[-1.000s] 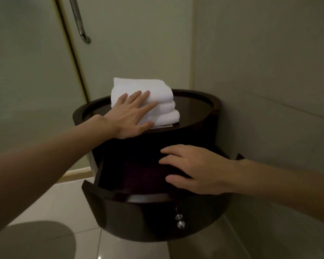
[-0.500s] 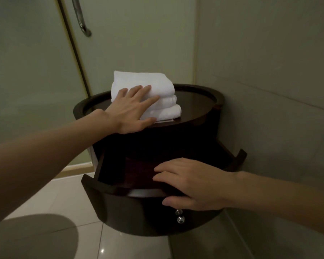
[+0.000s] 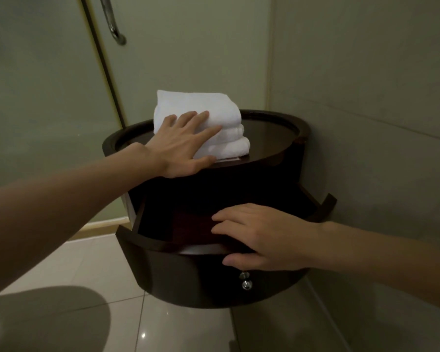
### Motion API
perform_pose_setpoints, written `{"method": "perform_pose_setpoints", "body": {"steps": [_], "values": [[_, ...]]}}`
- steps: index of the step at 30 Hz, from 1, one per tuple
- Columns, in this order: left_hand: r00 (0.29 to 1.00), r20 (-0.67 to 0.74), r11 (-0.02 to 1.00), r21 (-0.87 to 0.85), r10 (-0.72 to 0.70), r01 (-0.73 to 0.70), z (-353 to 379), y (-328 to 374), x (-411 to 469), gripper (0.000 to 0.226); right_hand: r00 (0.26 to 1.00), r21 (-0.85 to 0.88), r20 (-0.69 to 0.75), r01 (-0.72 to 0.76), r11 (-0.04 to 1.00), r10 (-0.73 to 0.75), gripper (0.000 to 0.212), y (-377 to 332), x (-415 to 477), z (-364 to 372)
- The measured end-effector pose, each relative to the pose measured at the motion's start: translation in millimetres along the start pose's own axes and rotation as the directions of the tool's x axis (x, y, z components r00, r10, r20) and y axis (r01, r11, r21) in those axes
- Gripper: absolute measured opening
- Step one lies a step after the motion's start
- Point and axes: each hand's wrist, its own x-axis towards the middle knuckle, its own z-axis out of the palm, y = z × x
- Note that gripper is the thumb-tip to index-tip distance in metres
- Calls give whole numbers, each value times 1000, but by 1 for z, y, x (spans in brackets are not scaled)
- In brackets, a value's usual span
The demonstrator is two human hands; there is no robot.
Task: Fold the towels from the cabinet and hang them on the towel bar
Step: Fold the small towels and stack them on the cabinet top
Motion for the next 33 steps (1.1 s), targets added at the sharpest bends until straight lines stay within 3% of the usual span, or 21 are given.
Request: {"method": "perform_pose_setpoints", "body": {"steps": [15,23,33], "values": [[1000,0,1000,0,13,-13,0,-2,-2,74,997,-140,-53,-57,989,50,54,22,22,9],[1000,-3,999,-37,14,-14,1,-4,-1,73,980,-265,-105,-190,945,168,78,40,39,12],[1000,-12,997,-77,-2,1,0,-8,2,80,962,-236,-137,-264,935,236,99,69,58,17]]}}
